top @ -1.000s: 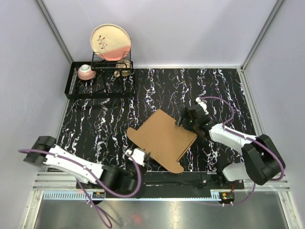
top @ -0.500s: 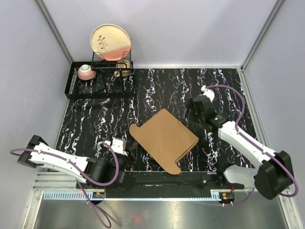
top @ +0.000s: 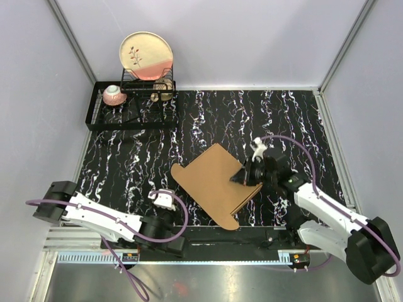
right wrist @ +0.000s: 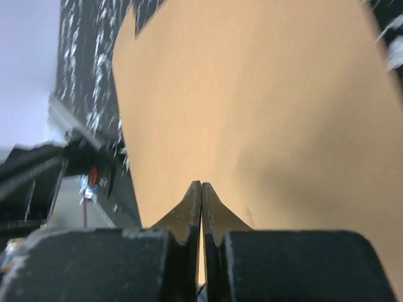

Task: Fold the paper box

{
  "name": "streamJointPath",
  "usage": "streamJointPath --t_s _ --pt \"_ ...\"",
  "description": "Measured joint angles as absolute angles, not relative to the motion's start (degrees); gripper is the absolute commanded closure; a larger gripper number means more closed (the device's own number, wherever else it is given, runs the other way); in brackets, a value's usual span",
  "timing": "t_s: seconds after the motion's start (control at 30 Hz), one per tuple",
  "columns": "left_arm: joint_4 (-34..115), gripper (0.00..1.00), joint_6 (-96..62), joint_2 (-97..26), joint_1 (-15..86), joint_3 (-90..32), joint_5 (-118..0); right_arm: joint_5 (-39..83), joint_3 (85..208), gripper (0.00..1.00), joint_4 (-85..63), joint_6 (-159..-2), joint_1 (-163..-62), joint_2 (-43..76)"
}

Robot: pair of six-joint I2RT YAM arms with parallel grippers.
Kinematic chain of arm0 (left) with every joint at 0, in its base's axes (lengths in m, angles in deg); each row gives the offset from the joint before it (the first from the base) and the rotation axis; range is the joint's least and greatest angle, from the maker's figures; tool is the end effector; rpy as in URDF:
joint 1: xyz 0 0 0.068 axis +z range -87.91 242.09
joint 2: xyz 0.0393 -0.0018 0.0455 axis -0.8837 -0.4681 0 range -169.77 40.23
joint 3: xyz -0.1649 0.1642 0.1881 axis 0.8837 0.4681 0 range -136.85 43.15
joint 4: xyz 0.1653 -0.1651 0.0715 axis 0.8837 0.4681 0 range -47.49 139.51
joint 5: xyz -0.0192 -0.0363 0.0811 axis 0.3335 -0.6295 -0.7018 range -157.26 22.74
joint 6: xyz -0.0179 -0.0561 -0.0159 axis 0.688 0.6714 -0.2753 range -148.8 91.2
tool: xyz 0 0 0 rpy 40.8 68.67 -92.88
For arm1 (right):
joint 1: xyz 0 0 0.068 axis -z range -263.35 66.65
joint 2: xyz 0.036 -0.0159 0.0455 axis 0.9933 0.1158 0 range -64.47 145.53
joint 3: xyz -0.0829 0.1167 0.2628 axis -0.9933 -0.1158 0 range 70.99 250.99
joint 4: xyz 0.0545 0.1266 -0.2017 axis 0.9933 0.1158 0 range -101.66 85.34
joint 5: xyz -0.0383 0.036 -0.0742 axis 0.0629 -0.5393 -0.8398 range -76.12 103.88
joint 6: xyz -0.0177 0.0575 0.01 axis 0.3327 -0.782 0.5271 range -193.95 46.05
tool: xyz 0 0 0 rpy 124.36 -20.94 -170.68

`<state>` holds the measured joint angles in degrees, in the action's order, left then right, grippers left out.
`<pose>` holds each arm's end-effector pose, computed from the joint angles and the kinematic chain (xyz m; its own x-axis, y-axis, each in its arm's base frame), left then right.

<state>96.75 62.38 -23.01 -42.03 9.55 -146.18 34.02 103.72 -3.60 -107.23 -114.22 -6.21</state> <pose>0.0129 -0.1315 0.2313 -0.2169 -0.0744 -0.9734 0.2382 0.9629 -0.1267 0.1588 0.1132 0.2530 -0.7964 0.1241 -0.5919 -0.3479 0.7065 0.6163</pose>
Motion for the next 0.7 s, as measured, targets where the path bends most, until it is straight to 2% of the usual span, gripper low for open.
streamJointPath --t_s 0.1,0.2,0.53,0.63,0.7 --pt "99.2 0.75 65.5 -22.5 -42.0 9.4 -146.4 41.7 96.7 1.0 -9.4 -111.0 -114.4 -7.8" --pt "100.6 0.75 67.7 -21.5 -42.0 9.4 -146.4 46.5 94.7 1.0 -13.8 -113.1 -114.9 -5.7" --pt "101.7 0.72 71.3 -21.1 -42.0 9.8 -145.5 49.1 95.9 1.0 -17.7 -114.4 -116.9 7.7" --pt "102.3 0.72 72.9 -21.1 -42.0 10.7 -144.8 49.4 96.9 0.96 -17.9 -115.0 -117.3 9.5" --pt "103.1 0.72 73.9 -21.1 -42.0 11.0 -144.4 49.3 96.9 0.86 -17.9 -115.3 -117.3 9.0"
